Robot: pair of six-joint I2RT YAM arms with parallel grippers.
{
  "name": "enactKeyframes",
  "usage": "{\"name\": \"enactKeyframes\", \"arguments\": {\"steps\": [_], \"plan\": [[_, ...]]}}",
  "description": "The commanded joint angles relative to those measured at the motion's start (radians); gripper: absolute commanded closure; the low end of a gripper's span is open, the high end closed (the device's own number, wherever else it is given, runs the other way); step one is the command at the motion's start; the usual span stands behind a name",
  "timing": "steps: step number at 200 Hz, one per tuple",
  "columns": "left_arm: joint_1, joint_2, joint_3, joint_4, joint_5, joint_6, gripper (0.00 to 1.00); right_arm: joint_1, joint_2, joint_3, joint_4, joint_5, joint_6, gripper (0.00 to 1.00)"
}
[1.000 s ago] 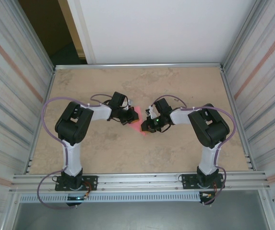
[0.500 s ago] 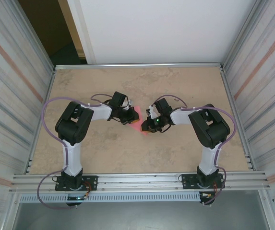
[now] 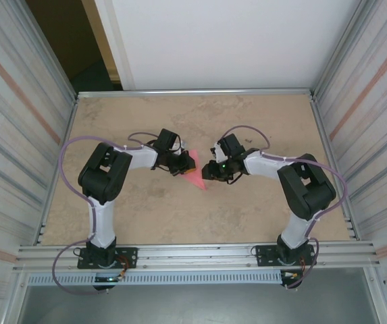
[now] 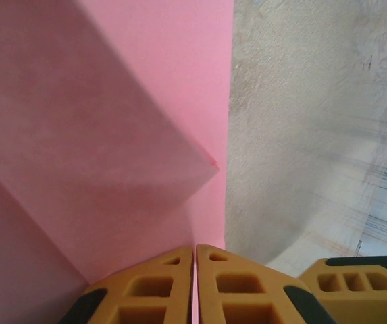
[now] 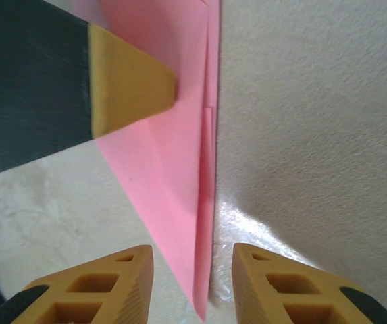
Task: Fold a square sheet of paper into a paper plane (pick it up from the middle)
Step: Fourth fold the wing at the center of the table.
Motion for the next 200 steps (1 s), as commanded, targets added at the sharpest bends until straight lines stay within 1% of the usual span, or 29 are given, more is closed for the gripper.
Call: {"name": "enactKeyframes", "arguments": {"steps": [1,55,87,117,136,200], "plan": [[-0.006,0.021,0.021,-0.028,0.001,0.011,0.88,0.032,0.031,0.050,-0.074,0.068,-0.032,0.63],[-0.006,0.012,0.030,-0.022,0.016,0.015,0.87,0.048,0.095,0.096,-0.115,0.078,-0.042,0.66],[-0.006,0.006,0.031,-0.018,0.023,0.017,0.86,0.050,0.120,0.103,-0.124,0.084,-0.043,0.71],[-0.006,0.000,0.034,-0.015,0.027,0.022,0.86,0.050,0.133,0.093,-0.126,0.083,-0.041,0.79],[-0.006,0.002,0.040,-0.012,0.031,0.024,0.85,0.049,0.138,0.087,-0.125,0.083,-0.042,0.81],[-0.005,-0.012,0.042,0.007,0.039,0.033,0.83,0.050,0.156,0.080,-0.123,0.090,-0.039,0.85]]}}
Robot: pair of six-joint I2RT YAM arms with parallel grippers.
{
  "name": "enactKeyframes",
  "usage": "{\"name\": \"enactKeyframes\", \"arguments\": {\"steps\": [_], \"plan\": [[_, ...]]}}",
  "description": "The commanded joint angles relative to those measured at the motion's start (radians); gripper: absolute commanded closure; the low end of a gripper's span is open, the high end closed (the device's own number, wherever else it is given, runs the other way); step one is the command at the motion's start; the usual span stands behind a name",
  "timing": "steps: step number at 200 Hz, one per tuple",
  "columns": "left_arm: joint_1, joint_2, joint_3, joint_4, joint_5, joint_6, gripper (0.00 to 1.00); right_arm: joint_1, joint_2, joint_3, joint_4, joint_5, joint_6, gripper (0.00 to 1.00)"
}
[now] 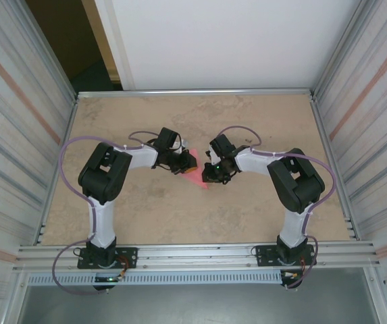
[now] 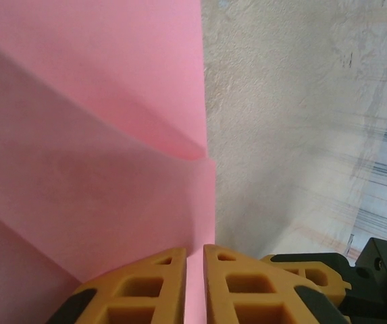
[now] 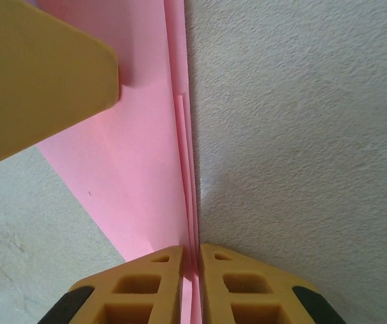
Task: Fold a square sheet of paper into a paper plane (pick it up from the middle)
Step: Fourth fold the wing at the center of the table.
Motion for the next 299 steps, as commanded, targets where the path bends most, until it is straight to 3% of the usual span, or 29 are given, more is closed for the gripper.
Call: {"name": "enactKeyframes", "arguments": {"steps": [1,81,299], "plan": [[-0.005,-0.013,0.025,0.005,0.015,0.028,0.83,0.014,0.058,-0.008,-0.025,0.014,-0.015,0.85],[0.021,-0.072,-0.050,0.066,0.006,0.026,0.85,0.014,0.064,-0.010,-0.026,0.024,-0.011,0.85],[0.022,0.050,0.030,-0.060,-0.038,0.052,0.86,0.016,0.047,-0.012,-0.030,0.030,-0.007,0.85]]}}
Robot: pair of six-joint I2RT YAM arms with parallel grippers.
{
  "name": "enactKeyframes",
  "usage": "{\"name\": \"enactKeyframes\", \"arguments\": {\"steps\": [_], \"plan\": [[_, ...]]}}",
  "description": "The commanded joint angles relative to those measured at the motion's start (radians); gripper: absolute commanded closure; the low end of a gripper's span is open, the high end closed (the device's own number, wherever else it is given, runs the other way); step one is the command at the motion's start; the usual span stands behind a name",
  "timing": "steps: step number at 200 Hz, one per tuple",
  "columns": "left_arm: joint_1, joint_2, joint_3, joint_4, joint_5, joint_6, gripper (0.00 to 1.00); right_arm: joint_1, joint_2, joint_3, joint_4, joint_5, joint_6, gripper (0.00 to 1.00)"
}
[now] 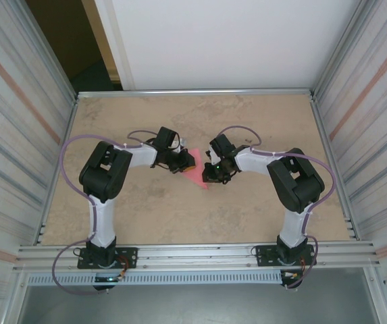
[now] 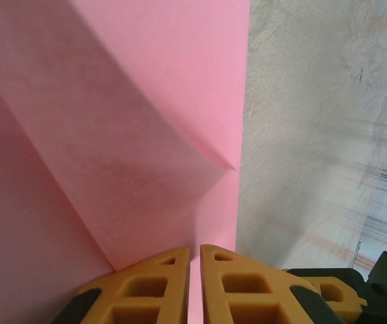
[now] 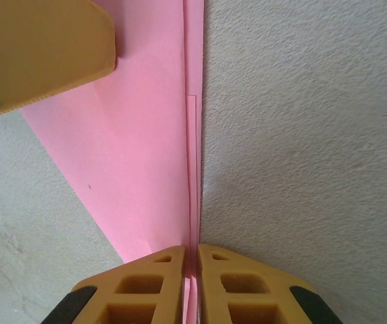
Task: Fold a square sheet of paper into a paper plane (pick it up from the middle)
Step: Fourth fold the wing at the center of the table.
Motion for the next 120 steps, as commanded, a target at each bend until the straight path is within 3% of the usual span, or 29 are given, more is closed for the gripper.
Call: {"name": "enactKeyframes", "arguments": {"steps": [1,50,67,80,120], "plan": [[0.003,0.028,0.017,-0.056,-0.029,0.026,0.86,0.016,0.041,-0.017,-0.023,0.029,-0.007,0.85],[0.003,0.037,0.006,-0.078,-0.042,0.038,0.86,-0.024,-0.117,-0.038,0.021,0.042,0.059,0.71],[0.001,0.036,0.005,-0.083,-0.044,0.041,0.86,-0.052,-0.169,-0.055,0.062,0.017,0.080,0.70],[0.002,0.037,0.008,-0.083,-0.042,0.042,0.86,-0.066,-0.172,-0.057,0.097,-0.054,0.082,0.70],[0.001,0.037,0.013,-0.082,-0.038,0.043,0.86,-0.056,-0.067,0.002,0.151,-0.239,0.075,0.85]]}}
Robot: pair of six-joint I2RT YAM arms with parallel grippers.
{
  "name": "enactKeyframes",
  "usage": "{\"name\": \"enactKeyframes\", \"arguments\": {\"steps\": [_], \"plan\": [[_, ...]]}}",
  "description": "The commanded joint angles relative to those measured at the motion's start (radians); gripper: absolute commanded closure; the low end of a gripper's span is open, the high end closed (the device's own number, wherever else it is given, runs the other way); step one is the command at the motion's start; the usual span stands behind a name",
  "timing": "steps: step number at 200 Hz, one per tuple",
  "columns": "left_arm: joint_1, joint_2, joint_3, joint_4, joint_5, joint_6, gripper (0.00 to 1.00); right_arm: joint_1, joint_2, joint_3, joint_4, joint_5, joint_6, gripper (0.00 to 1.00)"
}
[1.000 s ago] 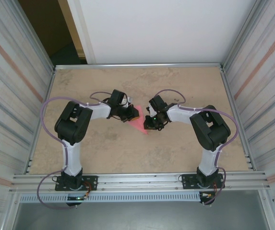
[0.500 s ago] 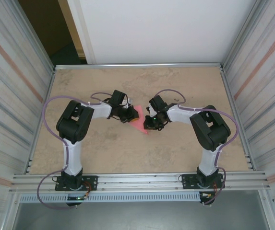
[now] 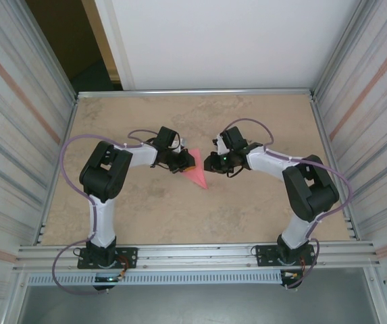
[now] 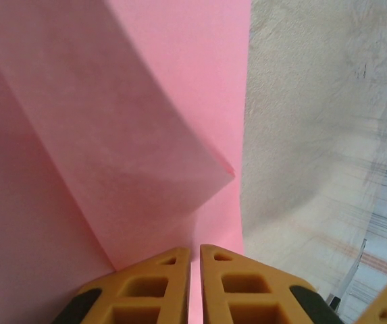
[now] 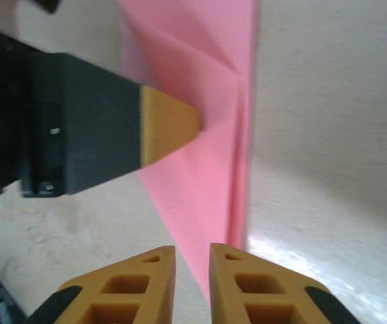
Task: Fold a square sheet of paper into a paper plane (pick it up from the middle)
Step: Fourth fold the wing at the center of the table.
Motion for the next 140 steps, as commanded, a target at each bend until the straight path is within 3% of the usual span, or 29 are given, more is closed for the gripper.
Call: {"name": "enactKeyframes", "arguments": {"steps": [1,52,140], "plan": [[0.001,0.033,0.004,-0.066,-0.035,0.021,0.86,0.014,0.064,0.036,0.049,-0.140,0.013,0.85],[0.001,0.030,0.008,-0.066,-0.025,0.025,0.86,0.012,0.159,0.077,0.061,-0.157,0.011,0.91],[0.002,0.018,0.009,-0.065,-0.013,0.024,0.85,0.020,0.236,0.069,0.031,-0.150,0.002,0.92]]}}
